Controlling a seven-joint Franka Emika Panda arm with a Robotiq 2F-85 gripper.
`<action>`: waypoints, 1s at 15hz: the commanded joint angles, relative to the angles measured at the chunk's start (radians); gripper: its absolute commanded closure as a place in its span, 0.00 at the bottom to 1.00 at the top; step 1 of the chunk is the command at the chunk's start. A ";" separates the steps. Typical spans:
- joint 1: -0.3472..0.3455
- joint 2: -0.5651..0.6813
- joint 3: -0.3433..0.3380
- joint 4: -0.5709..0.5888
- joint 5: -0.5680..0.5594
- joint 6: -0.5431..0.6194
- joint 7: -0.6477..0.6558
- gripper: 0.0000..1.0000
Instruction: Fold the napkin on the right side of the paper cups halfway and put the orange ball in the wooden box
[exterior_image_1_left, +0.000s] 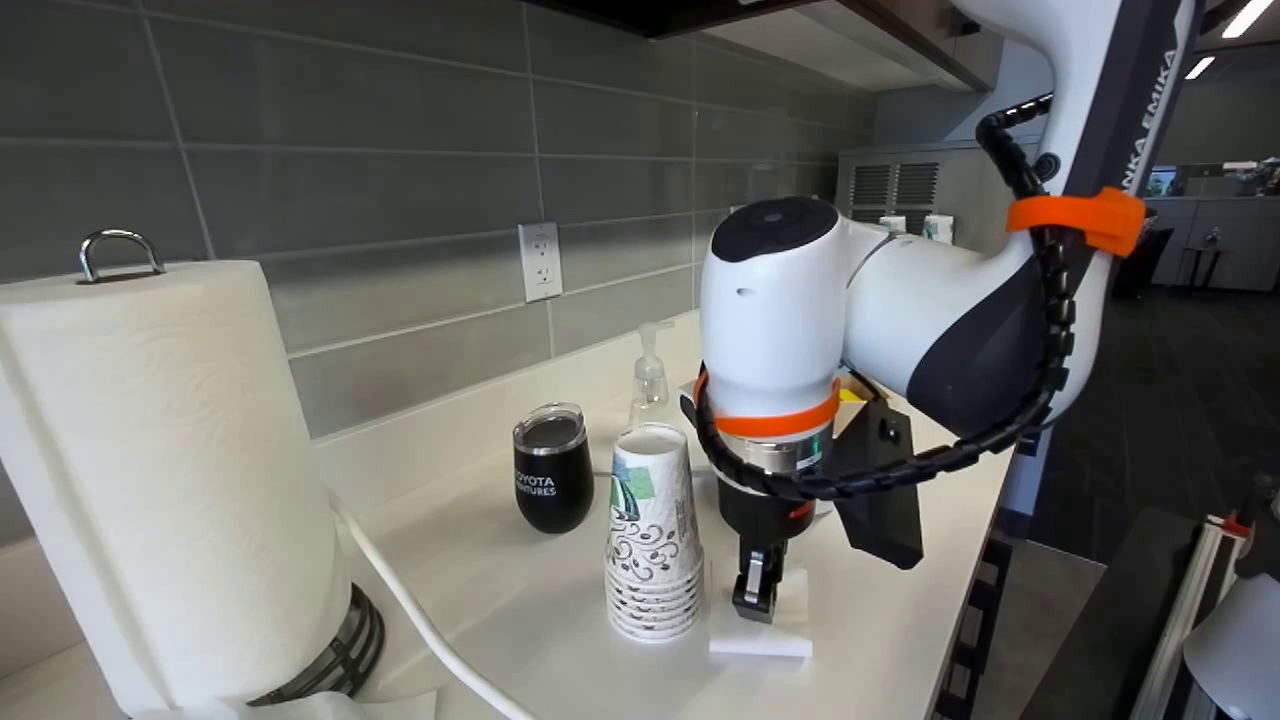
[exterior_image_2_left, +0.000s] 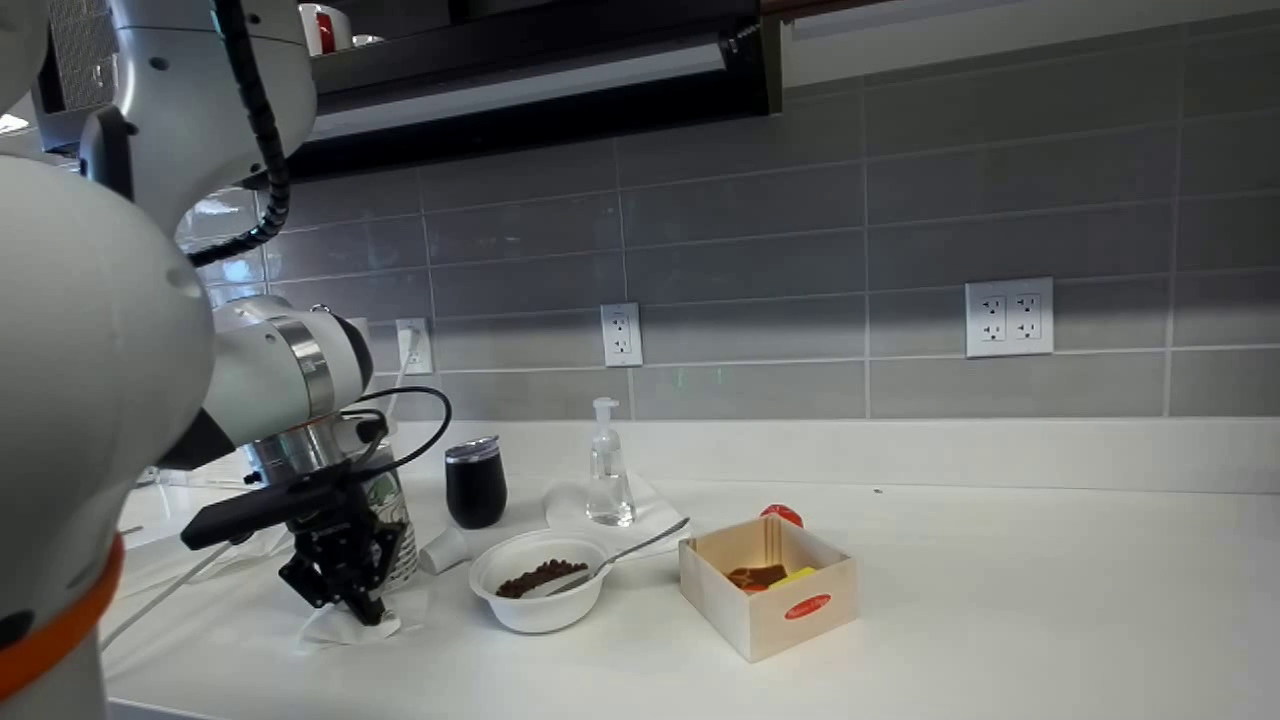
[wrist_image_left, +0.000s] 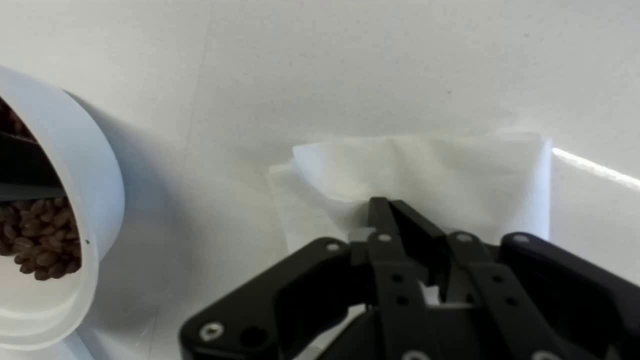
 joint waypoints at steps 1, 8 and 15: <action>-0.002 -0.010 -0.020 -0.007 -0.044 0.029 0.049 0.68; 0.001 -0.022 -0.046 -0.007 -0.072 0.024 0.081 0.19; 0.001 -0.078 -0.054 -0.019 -0.115 0.007 0.139 0.00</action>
